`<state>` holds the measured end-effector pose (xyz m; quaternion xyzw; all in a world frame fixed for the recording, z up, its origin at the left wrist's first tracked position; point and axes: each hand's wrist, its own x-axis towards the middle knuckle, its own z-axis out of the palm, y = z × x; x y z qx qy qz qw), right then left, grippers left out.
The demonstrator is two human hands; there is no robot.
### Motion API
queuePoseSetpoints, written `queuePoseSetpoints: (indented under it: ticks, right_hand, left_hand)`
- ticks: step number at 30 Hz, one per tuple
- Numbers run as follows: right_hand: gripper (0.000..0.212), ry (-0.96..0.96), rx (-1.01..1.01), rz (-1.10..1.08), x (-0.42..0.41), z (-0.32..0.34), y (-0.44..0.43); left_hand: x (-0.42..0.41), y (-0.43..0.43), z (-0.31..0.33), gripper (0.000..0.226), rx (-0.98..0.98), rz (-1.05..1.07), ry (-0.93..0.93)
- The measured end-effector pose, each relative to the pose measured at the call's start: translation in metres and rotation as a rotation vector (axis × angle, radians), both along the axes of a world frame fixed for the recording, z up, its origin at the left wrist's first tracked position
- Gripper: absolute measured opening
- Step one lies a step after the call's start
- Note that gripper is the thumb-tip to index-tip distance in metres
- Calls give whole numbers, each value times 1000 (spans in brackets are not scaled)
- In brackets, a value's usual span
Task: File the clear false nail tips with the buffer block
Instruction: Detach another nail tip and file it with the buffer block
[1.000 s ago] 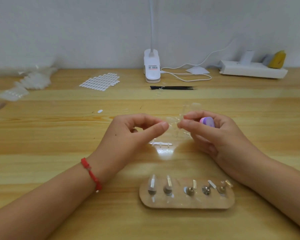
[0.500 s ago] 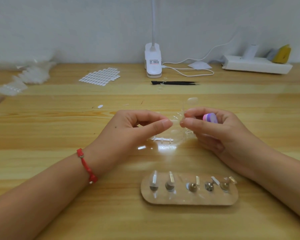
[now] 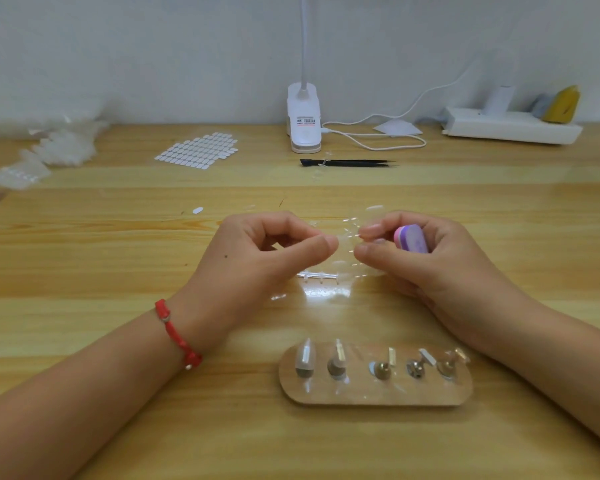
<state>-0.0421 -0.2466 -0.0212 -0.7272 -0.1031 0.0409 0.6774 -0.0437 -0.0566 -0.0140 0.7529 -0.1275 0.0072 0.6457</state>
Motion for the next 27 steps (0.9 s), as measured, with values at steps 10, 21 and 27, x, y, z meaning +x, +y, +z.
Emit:
queuePoseSetpoints:
  ticks: [10,21,27]
  right_hand:
    - [42,187,391,75,3,8,-1]
    - [32,192,363,234,-5,0,6]
    - [30,179,394,213,-4,-1,6]
  left_hand:
    - [-5,-2,0,11,3,-67,-85]
    - [-6,-5,0,13,-43,-39,-52]
    - [-8,-8,2,19,-62,-38,-59]
